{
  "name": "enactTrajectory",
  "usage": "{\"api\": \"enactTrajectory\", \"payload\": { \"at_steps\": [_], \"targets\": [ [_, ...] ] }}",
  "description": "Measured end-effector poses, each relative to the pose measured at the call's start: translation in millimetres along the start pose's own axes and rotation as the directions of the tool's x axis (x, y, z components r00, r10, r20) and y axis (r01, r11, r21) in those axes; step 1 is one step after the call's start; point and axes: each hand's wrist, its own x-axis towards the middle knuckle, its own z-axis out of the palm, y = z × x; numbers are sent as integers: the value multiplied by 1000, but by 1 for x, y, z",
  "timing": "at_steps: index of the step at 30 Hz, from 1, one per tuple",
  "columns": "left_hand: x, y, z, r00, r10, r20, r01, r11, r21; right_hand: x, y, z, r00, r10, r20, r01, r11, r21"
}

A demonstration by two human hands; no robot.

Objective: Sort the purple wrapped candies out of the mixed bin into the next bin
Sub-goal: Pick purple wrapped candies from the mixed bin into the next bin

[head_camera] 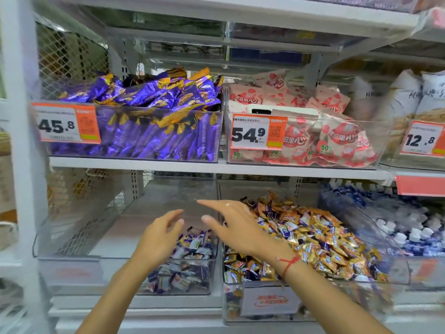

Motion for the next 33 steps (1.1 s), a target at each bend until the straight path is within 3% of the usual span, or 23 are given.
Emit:
{"api": "enactTrajectory", "payload": {
  "at_steps": [2,4,6,9,13,16,23,27,31,33],
  "targets": [
    [-6,12,11,996,61,-68,-64,997,-45,-13,24,-11,981,96,-168,-94,995,21],
    [-13,27,24,995,95,-19,-97,989,-109,-18,56,-22,944,253,-211,-272,960,-69],
    [-20,39,39,989,116,90,-108,990,-87,-12,81,-26,906,402,-131,-422,878,-225],
    [-27,48,57,979,149,136,-158,986,58,11,95,-17,859,510,34,-476,822,-312],
    [-26,48,62,986,161,47,-164,985,51,31,78,12,816,497,294,-435,864,-255],
    [-24,46,61,986,162,40,-164,984,72,14,67,15,846,405,347,-307,902,-305],
    [-22,49,58,987,159,28,-161,979,127,-39,89,-40,857,180,483,-122,981,-148],
    [-20,54,61,979,200,-30,-189,957,220,-62,104,-69,878,195,438,-162,980,-112],
    [-19,67,69,905,417,-87,-373,874,312,-82,114,-84,908,269,321,-274,961,-30],
    [-20,78,75,884,466,-49,-433,852,294,-89,117,-89,921,304,243,-311,950,-8]
  ]
}}
